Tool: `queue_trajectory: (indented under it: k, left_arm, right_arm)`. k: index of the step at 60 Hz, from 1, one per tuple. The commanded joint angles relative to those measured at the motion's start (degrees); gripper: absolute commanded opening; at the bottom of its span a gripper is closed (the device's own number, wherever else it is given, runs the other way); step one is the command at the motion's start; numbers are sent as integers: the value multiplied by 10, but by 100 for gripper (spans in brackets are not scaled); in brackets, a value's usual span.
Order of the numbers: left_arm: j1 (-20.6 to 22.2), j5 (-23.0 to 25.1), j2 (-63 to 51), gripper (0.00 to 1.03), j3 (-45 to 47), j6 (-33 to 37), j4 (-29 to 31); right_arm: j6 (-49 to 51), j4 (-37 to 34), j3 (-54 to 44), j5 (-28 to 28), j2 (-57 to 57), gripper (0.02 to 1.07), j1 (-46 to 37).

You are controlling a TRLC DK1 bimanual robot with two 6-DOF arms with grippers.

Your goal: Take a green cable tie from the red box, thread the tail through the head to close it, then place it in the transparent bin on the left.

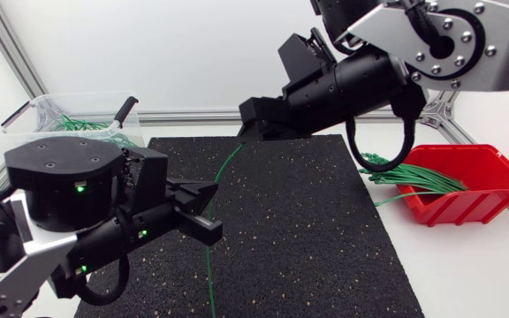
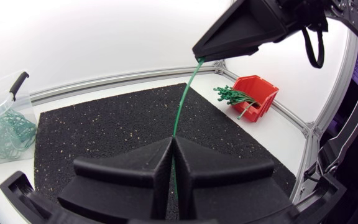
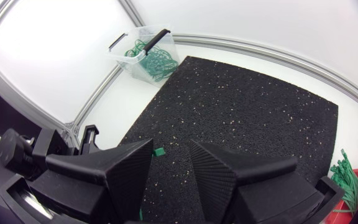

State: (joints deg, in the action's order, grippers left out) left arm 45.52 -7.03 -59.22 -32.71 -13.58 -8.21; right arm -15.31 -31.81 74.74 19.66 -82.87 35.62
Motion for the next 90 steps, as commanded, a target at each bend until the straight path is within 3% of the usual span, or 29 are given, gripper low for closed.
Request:
queue_trajectory:
  k: [1, 11, 25, 38, 42, 51, 68, 78, 85, 90]
  left_arm:
    - [-39, 47, 11, 4, 22, 8, -15]
    - [-112, 155, 9, 4, 37, 6, -41]
    - [-149, 265, 8, 4, 51, 2, -69]
    - [-175, 344, 7, 4, 60, -17, -105]
    - [-182, 361, 1, 4, 60, -30, -116]
    - [-203, 412, -7, 4, 54, -60, -122]
    - [-191, 435, -14, 4, 63, -62, -127]
    - [-185, 439, -15, 4, 70, -63, -131]
    - [-174, 442, -7, 4, 75, -68, -131]
    - [-171, 446, 0, 4, 76, -74, -131]
  right_arm:
    - [52, 13, -28, 42, 10, 52, -25]
    - [102, 28, -46, 128, 15, 52, -57]
    - [142, 74, -69, 229, 16, 52, -80]
    - [198, 83, -86, 261, -13, 94, -85]
    - [198, 81, -91, 285, -29, 100, -85]
    - [272, 48, -97, 325, -41, 99, -73]
    - [359, 72, -105, 337, -44, 95, -49]
    - [367, 79, -105, 379, -58, 66, -47]
    - [368, 88, -107, 379, -65, 57, -38]
    - [368, 89, -105, 379, -69, 57, -34]
